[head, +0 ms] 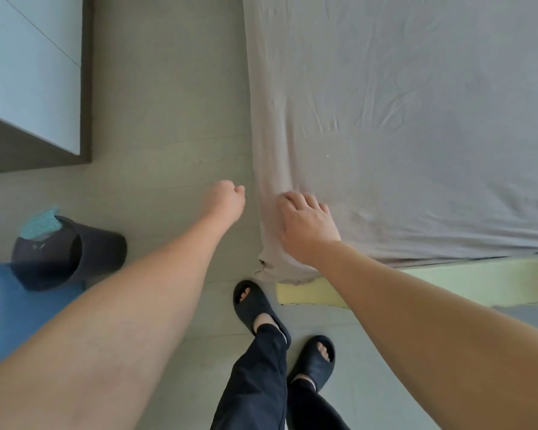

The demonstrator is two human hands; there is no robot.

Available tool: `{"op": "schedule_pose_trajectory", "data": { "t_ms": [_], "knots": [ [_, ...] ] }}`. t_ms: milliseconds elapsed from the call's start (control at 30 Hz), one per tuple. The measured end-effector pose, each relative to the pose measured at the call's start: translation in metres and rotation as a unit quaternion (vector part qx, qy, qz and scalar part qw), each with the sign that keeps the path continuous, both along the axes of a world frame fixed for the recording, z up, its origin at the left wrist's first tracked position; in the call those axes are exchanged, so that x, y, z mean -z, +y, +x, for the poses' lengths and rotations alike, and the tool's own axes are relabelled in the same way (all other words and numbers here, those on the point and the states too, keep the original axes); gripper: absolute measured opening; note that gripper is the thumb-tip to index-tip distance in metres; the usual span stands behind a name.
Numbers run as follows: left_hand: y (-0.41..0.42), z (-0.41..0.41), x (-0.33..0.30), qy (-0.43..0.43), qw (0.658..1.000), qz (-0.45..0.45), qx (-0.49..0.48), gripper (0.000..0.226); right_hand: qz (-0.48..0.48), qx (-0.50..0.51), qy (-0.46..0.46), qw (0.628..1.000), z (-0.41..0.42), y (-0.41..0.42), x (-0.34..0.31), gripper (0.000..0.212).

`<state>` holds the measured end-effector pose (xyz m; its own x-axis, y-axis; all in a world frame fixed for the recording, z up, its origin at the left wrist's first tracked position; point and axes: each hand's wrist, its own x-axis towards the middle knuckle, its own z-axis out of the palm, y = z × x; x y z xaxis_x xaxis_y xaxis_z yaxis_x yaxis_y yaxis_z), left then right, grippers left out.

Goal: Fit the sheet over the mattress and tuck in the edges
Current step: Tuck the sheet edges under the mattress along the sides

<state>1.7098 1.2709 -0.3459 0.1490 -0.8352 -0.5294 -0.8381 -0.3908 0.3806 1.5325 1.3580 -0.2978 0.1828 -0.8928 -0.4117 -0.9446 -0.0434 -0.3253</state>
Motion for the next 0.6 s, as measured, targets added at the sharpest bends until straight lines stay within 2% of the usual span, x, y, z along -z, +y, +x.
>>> {"op": "schedule_pose_trajectory", "data": {
  "t_ms": [67,100,133,200,233,333,433,500,600],
  "knots": [
    [0.037,0.002,-0.011,0.071,0.996,0.045,0.025,0.025,0.020,0.070,-0.012,0.997,-0.001,0.024,-0.010,0.021],
    [0.054,0.002,-0.014,0.086,0.990,0.087,0.066,0.017,0.050,0.100,-0.006,0.994,0.000,0.036,-0.013,0.015],
    [0.069,0.000,-0.017,0.076,0.983,0.126,0.113,0.026,0.089,0.108,0.012,0.990,0.001,0.048,-0.014,0.019],
    [0.094,-0.004,-0.012,0.027,0.968,0.155,0.196,0.059,0.161,0.097,0.050,0.981,0.003,0.077,-0.012,0.025],
    [0.102,-0.006,-0.007,-0.002,0.964,0.156,0.218,0.064,0.187,0.109,0.050,0.975,0.003,0.088,-0.008,0.028],
    [0.115,-0.015,-0.002,-0.051,0.961,0.127,0.240,0.048,0.235,0.228,-0.021,0.945,0.005,0.108,0.007,0.034],
    [0.123,-0.021,0.009,-0.104,0.953,0.087,0.271,0.026,0.235,0.341,-0.114,0.903,0.012,0.116,0.026,0.039],
    [0.127,-0.018,0.017,-0.132,0.946,0.061,0.290,0.019,0.219,0.375,-0.138,0.890,0.018,0.118,0.034,0.043],
    [0.131,-0.010,0.033,-0.123,0.944,0.021,0.305,0.021,0.147,0.434,-0.167,0.873,0.030,0.124,0.052,0.044]
  ]
}}
